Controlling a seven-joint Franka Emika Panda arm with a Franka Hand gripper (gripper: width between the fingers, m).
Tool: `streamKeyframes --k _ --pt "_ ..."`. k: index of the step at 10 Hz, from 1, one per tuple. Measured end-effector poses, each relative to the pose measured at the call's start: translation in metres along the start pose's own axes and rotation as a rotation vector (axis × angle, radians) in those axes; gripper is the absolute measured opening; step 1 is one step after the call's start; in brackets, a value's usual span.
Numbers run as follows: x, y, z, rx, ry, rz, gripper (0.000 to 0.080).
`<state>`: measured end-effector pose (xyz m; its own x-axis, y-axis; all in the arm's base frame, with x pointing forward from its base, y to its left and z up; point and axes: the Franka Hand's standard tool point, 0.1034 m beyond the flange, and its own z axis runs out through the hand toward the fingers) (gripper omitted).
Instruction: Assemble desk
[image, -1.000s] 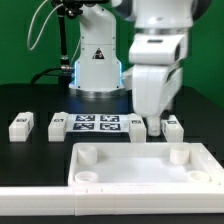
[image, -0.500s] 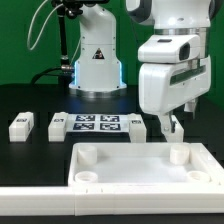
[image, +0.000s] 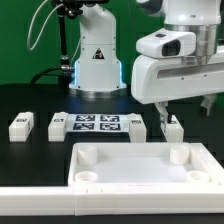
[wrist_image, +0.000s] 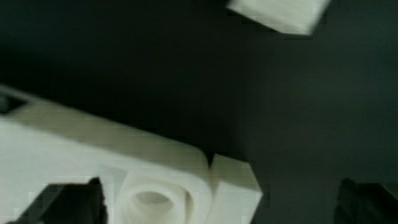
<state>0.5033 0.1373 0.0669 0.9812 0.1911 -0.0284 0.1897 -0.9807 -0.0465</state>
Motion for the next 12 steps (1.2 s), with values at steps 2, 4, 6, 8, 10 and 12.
streamKeyframes --k 2,4,6,8,10,12 --pt "0.0 0.0 0.003 0.01 0.004 0.029 0.0649" --pt "-0.005 0.0 0.004 0.012 -0.035 0.039 0.0649" --pt "-0.019 0.001 0.006 0.026 -0.236 0.085 0.0649" --pt "-0.011 -0.001 0.005 0.036 -0.323 0.088 0.0649" --pt "-0.02 -0.001 0.006 0.039 -0.475 0.085 0.0649" --pt "-0.029 -0.001 0.01 0.043 -0.628 0.083 0.0649"
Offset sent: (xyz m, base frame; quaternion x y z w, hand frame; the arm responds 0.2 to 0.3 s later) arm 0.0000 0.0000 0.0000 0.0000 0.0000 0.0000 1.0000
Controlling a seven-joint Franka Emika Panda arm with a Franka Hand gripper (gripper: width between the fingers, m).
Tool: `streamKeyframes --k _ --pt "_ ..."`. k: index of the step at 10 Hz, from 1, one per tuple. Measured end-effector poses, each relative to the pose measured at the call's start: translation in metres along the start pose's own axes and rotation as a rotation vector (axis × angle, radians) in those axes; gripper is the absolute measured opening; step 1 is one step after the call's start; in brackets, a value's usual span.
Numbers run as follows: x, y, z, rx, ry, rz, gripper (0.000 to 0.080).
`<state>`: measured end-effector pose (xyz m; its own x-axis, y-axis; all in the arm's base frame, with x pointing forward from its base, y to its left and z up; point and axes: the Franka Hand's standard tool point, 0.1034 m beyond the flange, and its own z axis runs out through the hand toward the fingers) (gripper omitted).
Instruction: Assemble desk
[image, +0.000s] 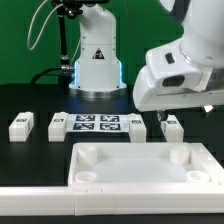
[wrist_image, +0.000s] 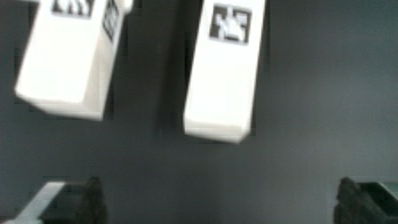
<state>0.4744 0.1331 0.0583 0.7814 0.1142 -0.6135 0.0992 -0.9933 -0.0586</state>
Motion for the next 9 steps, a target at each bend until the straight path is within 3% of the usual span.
streamKeyframes --k 2,5,7,9 --pt "-0.007 0.005 0.014 0.005 -0.155 0.014 0.0649" --pt "-0.005 0.004 0.015 0.005 -0.158 0.01 0.0649" --pt "-0.006 -0.005 0.035 -0.006 -0.219 0.076 0.0649" --pt "-0.003 -0.004 0.04 -0.005 -0.243 0.075 0.0649"
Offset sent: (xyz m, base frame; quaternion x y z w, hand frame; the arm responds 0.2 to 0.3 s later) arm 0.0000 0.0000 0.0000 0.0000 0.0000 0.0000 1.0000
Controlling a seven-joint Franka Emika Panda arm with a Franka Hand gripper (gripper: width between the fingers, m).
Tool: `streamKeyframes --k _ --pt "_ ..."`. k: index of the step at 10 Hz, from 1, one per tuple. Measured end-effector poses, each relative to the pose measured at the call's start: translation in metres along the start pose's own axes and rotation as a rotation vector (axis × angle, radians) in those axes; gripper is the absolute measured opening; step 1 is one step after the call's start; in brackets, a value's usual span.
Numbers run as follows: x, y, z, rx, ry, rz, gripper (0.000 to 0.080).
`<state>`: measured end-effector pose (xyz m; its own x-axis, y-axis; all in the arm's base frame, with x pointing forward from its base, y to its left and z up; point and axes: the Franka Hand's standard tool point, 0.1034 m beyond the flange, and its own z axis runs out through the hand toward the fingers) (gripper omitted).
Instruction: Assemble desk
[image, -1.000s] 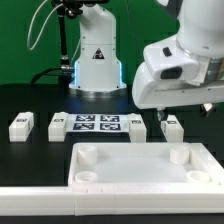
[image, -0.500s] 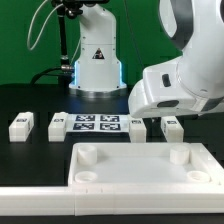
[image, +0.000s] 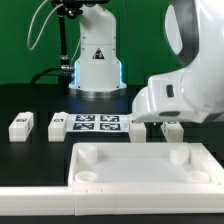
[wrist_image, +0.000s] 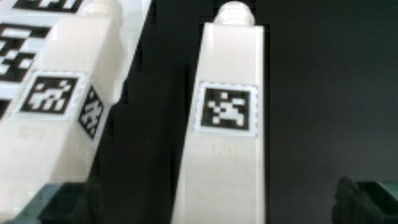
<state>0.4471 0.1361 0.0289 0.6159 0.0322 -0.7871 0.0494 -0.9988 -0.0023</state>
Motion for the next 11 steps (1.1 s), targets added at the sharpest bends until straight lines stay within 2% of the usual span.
streamKeyframes --k 3,4,5,8,10,11 --pt "0.0 0.0 0.001 0.0 -0.003 0.0 0.0649" --pt "0.001 -0.006 0.009 0.02 -0.025 0.038 0.0649" --pt "0.005 -0.009 0.017 0.028 -0.044 0.044 0.0649" --pt "0.007 -0.009 0.019 0.032 -0.046 0.042 0.064" --pt "0.007 -0.009 0.019 0.032 -0.046 0.04 0.0285" --pt "0.007 -0.009 0.019 0.033 -0.046 0.04 0.0285"
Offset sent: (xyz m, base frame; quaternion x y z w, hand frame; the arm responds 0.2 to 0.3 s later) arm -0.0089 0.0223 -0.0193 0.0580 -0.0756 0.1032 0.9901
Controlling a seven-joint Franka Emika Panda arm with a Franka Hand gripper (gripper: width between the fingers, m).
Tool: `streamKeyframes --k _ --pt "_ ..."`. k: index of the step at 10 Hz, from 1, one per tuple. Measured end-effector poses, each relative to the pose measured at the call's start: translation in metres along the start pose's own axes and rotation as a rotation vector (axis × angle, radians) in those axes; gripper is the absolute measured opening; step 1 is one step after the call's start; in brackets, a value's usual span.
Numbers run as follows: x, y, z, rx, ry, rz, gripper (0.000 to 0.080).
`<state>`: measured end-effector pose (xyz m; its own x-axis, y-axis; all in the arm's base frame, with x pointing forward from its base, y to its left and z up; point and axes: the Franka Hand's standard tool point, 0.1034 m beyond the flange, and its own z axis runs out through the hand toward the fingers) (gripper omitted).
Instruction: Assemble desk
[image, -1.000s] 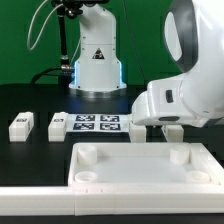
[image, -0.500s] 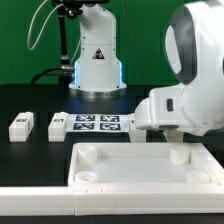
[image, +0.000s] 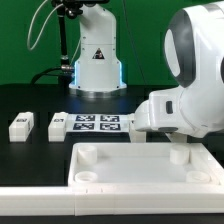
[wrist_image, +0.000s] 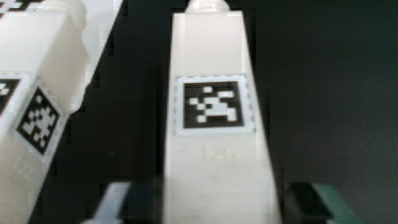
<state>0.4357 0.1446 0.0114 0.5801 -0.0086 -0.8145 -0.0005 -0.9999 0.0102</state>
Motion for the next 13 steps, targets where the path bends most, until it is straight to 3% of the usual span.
streamKeyframes --k 6,8,9,10,11,13 --pt "-0.004 0.002 -0.006 -0.003 -0.005 -0.019 0.0287" --pt "-0.037 0.009 -0.056 -0.005 0.046 -0.085 0.0287" --pt "-0.051 0.012 -0.073 -0.006 0.061 -0.09 0.0287" --pt "-0.055 0.012 -0.082 -0.004 0.096 -0.097 0.0287" --pt "-0.053 0.011 -0.079 -0.004 0.101 -0.097 0.0287" --pt "-0.044 0.008 -0.087 0.008 0.218 -0.096 0.0287"
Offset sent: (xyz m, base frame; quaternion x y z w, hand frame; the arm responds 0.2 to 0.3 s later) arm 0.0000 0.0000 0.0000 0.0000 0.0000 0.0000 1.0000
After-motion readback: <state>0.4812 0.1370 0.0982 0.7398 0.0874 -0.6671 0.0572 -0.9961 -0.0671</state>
